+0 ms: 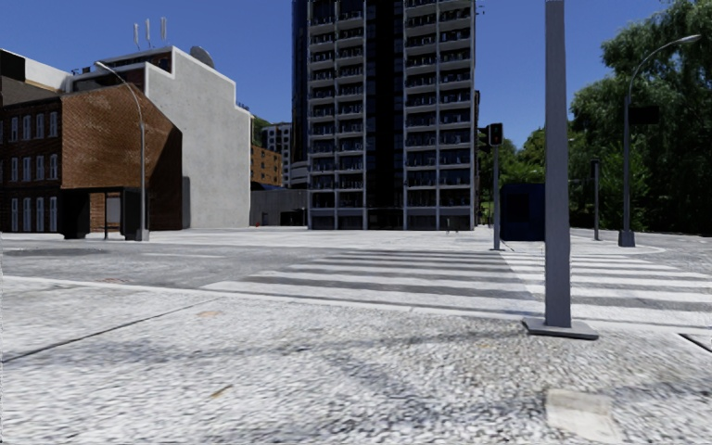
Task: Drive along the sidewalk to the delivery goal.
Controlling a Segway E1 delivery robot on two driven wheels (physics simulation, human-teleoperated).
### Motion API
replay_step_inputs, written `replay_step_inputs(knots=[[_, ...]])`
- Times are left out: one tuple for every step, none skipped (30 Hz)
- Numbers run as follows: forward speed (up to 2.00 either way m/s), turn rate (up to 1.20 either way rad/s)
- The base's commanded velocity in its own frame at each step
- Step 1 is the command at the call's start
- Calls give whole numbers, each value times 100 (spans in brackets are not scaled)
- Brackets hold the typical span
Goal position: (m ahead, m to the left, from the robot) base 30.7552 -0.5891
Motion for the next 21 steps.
replay_step_inputs(knots=[[200,-56],[200,-56],[200,-54],[200,-42],[200,-21],[200,-4],[200,-4],[200,0],[200,0],[200,0],[200,0],[200,0],[200,0],[200,0],[200,0],[200,0],[200,0],[200,0],[200,0],[200,0],[200,0]])
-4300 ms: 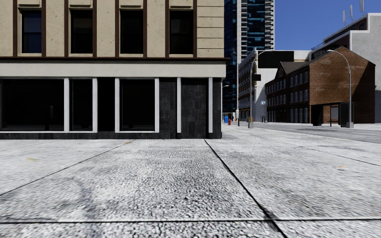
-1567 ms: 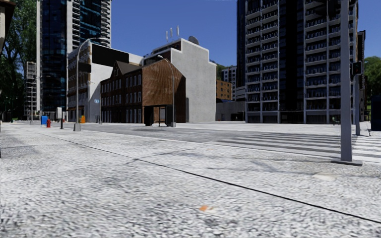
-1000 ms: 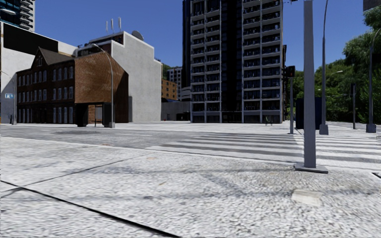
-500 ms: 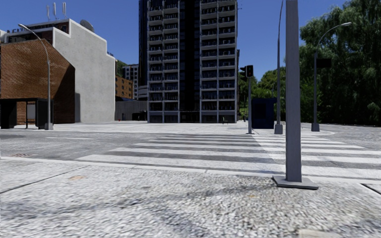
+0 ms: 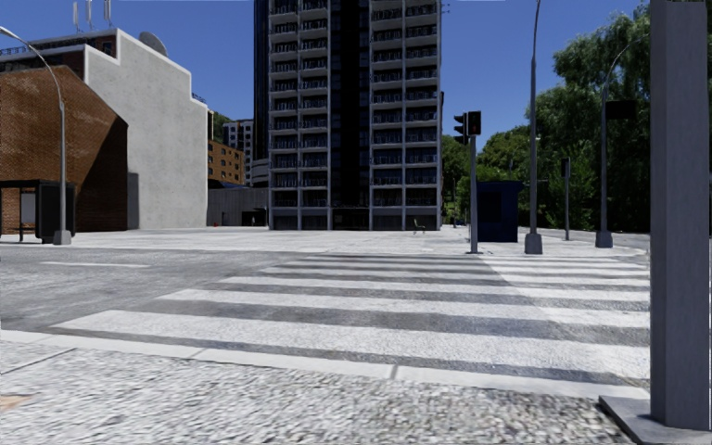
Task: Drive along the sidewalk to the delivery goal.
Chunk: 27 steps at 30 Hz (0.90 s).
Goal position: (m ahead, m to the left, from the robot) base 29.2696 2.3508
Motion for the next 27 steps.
replay_step_inputs(knots=[[200,0],[200,0],[200,0],[200,0],[200,0],[200,0],[200,0],[200,0],[200,0],[200,-9],[200,-9],[188,-18],[165,-22],[147,-22],[141,-23],[141,-23],[139,-24],[139,-27],[139,-29],[138,-29],[138,-29],[138,-29],[138,-29],[138,-29],[138,-29],[138,-29],[138,-29]])
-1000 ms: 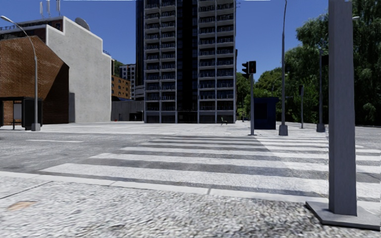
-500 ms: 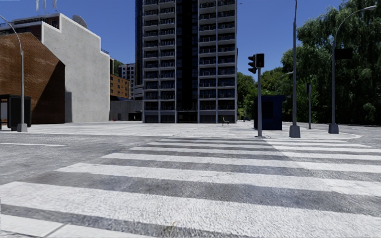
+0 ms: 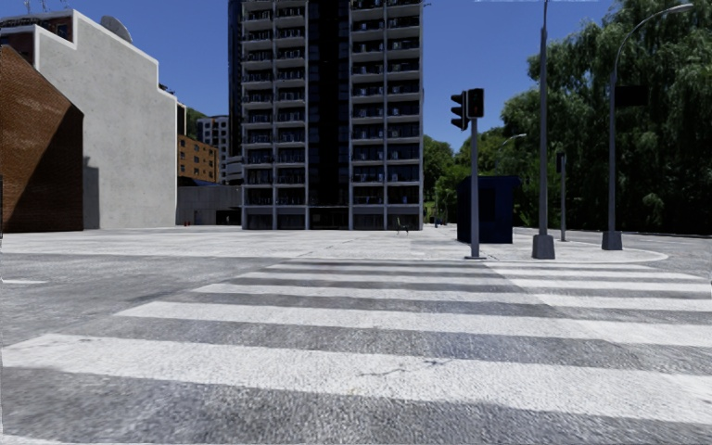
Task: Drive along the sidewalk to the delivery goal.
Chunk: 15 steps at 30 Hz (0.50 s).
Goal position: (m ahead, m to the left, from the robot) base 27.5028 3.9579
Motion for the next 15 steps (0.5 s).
replay_step_inputs(knots=[[138,-29],[138,-29],[138,-29],[138,-29],[138,-29],[138,-29],[138,-29],[138,-29],[138,-29],[138,-29],[138,-31],[138,-32],[139,-33],[139,-33],[139,-33]])
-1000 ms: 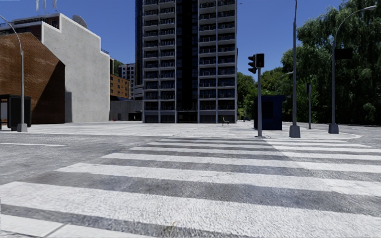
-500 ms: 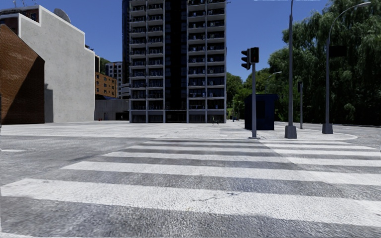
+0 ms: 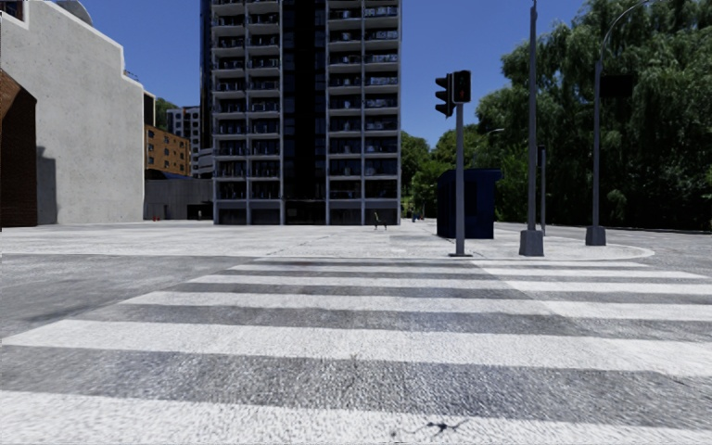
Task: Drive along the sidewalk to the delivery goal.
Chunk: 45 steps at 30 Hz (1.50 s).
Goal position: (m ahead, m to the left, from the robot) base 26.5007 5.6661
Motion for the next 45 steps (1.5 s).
replay_step_inputs(knots=[[139,-33],[139,-21],[139,-7],[139,0],[139,0],[139,0],[139,0],[139,0],[139,0],[139,0],[139,0],[139,0],[139,0],[139,0],[139,0],[139,0],[139,0],[139,0],[139,0],[139,0],[145,0],[200,0],[200,0],[200,0],[200,0],[200,0],[200,0],[200,0],[200,0],[200,0],[200,0],[200,0],[200,0],[200,0],[200,0],[200,0],[200,0],[200,0],[200,0],[200,0],[200,0],[200,0],[200,4],[200,4],[200,15]])
